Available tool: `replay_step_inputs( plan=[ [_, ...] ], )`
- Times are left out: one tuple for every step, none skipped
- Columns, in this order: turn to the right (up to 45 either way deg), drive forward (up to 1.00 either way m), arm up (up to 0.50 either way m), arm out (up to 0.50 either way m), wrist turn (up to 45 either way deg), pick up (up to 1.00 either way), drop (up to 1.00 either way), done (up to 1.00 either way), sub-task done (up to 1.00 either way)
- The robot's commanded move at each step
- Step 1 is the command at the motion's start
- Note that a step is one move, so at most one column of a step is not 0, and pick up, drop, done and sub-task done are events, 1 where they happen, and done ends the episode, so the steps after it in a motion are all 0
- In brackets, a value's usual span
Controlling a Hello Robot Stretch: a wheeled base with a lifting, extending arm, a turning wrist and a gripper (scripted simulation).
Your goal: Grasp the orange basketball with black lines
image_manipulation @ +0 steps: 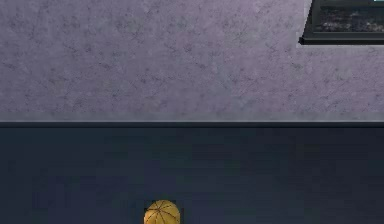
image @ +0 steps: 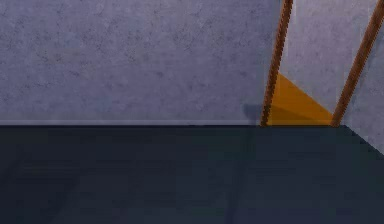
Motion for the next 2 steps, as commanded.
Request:
replay_step_inputs(
  plan=[
    [0.0,0.00,0.18,0.00,0.0,0.00,0.00,0.00,0.00],
    [0.0,0.00,0.00,0.42,0.0,0.00,0.00,0.00,0.00]
  ],
)
